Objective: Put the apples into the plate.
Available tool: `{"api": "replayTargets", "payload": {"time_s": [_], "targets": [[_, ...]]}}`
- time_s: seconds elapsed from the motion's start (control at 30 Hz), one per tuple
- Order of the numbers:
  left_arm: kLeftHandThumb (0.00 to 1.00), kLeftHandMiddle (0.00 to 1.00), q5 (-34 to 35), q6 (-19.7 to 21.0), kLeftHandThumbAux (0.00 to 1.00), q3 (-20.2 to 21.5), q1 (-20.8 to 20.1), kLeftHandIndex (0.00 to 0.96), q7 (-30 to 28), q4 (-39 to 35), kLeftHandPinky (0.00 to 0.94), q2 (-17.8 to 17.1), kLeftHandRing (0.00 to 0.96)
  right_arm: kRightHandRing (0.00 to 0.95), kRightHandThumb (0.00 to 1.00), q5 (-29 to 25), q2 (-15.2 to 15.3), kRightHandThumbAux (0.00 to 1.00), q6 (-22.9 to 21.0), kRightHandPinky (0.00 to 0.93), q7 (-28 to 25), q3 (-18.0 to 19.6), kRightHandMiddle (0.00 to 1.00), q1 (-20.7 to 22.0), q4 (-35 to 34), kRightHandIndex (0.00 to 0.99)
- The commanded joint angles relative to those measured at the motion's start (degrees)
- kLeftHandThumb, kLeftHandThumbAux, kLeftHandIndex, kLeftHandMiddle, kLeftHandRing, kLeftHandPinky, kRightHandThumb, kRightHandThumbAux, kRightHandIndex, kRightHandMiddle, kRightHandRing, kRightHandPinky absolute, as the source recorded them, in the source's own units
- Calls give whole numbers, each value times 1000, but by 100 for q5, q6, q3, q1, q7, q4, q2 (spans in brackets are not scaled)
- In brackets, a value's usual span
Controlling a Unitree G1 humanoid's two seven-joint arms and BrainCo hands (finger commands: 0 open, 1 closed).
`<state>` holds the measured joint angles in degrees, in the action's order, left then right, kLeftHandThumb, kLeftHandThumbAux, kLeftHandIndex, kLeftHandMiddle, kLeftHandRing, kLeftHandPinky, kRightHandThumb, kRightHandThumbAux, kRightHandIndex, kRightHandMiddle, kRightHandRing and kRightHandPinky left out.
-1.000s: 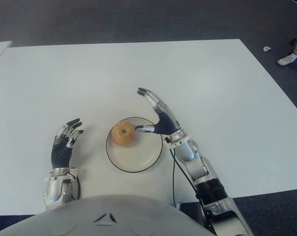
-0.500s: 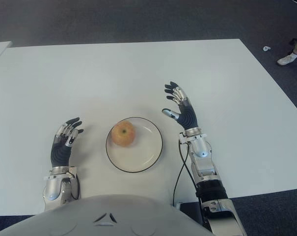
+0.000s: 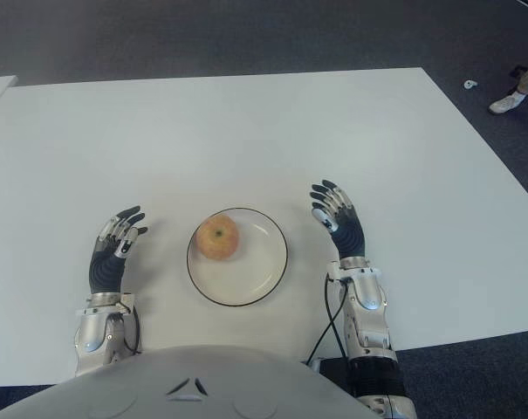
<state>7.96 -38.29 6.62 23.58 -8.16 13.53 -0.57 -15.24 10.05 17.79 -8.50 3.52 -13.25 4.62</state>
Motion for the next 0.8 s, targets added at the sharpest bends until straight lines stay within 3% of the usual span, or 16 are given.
{"api": "replayTargets", "payload": {"time_s": [0.03, 0.3, 0.8], "targets": [[290, 204, 59, 200, 480, 34, 89, 242, -19, 319, 288, 21, 226, 233, 316, -125, -181, 568, -225, 258, 33, 184, 245, 10, 1, 161], [324, 209, 78, 137, 490, 71, 27, 256, -38, 348, 288, 7, 230, 229, 333, -59, -244, 574, -204, 261, -31, 462, 226, -324, 184, 144], [327, 196, 98, 148, 500, 79, 120, 245, -72, 210, 284, 44, 222, 232, 330, -59, -361, 605, -218, 255, -148, 722, 213, -388, 497, 122]]}}
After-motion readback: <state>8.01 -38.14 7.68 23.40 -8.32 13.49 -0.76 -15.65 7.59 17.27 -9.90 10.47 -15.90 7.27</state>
